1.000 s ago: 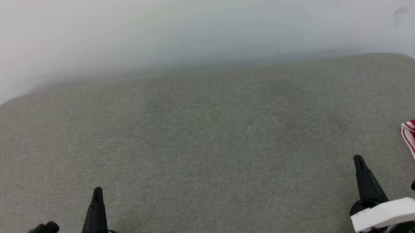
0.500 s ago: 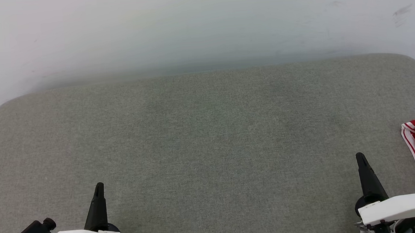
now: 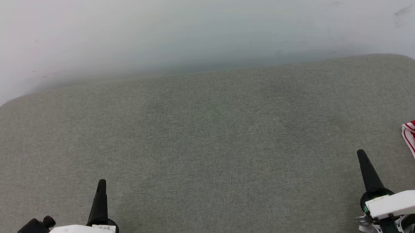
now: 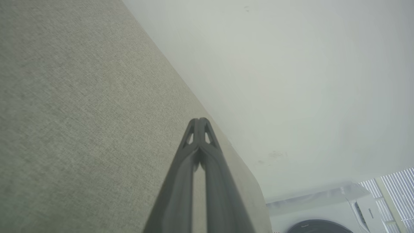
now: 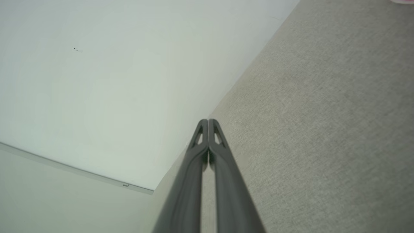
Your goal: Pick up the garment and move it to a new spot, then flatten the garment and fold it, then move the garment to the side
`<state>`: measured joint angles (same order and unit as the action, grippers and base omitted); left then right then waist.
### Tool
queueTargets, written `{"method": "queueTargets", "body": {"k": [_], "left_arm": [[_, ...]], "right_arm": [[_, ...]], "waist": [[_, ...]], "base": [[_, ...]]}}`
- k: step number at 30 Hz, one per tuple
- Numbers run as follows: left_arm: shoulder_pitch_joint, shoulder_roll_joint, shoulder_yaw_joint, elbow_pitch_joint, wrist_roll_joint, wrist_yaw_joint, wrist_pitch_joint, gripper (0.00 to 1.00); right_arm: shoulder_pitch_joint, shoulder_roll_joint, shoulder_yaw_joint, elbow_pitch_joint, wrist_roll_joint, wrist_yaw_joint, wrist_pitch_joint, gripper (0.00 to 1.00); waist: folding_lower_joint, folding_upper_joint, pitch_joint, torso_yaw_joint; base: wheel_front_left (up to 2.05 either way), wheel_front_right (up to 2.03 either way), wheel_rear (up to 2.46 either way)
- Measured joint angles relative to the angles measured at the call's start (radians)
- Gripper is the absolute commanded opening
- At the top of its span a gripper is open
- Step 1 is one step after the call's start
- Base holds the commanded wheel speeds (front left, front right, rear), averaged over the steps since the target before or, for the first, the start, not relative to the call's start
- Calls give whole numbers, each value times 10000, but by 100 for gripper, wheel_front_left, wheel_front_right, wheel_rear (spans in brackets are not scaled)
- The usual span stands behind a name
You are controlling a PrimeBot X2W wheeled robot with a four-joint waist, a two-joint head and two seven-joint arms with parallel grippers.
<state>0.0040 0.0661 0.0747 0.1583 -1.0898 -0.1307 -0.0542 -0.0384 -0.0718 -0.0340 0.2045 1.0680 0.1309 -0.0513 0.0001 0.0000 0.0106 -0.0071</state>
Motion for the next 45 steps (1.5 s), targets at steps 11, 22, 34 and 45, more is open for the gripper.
{"method": "queueTargets", "body": {"k": [11,22,34,45], "left_arm": [[-220,8,12,169,-1127,0,293,0],[-413,8,31,339,-2138,0,568,0],[-593,8,58,500,-3143,0,867,0],[-759,6,92,635,-3975,0,1101,0]], "right_arm": [[-111,-4,-88,86,1175,0,272,0],[-224,-6,-184,161,2234,0,537,0],[-370,-6,-278,226,3285,0,798,0],[-445,-2,-372,280,4151,0,1049,0]], "waist": [[0,0,-12,11],[0,0,-25,23],[0,0,-38,36],[0,0,-51,48]], "base": [[0,0,0],[0,0,0],[0,0,0],[0,0,0]]}}
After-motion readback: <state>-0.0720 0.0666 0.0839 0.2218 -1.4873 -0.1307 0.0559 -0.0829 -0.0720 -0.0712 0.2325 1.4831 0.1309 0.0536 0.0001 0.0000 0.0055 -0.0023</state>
